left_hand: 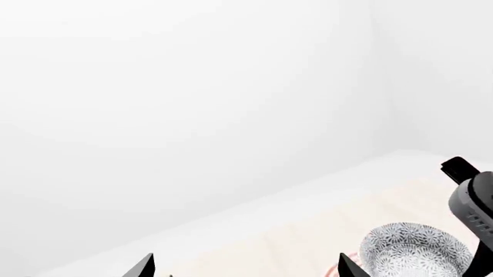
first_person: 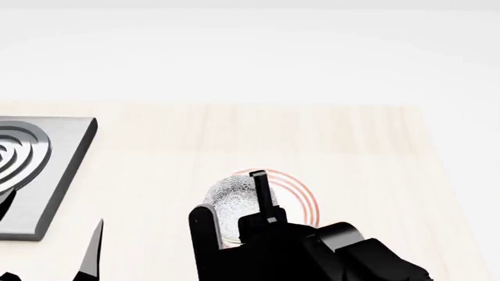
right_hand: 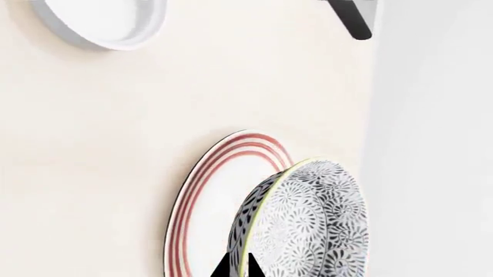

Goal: Pick the akita bowl between the plate and the ramekin and place it on the plate.

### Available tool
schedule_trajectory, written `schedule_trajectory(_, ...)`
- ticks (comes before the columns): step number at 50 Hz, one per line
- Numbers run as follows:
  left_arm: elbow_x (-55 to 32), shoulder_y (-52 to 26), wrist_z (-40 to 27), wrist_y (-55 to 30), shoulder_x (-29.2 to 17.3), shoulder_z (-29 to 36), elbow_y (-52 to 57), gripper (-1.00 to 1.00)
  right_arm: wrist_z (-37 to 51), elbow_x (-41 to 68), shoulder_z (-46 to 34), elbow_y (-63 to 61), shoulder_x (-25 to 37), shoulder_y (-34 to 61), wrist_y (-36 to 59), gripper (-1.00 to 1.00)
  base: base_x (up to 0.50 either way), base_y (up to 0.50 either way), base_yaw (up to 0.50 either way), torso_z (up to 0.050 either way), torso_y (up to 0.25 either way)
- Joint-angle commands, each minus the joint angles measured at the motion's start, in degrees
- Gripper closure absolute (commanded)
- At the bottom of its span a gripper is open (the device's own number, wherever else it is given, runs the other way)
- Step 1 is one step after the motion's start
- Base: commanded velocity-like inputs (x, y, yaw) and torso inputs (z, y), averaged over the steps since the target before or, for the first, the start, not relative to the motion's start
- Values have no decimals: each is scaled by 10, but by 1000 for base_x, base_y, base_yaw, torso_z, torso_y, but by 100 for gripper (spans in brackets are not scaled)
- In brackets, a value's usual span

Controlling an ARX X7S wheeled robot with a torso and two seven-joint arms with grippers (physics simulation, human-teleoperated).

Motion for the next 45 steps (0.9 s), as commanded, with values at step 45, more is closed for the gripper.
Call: schedule_trajectory(45, -3, 17, 23, 46, 8, -17, -30, -100, 79, -11, 44, 381, -158, -12, -173, 100, 0, 0, 0, 0, 0)
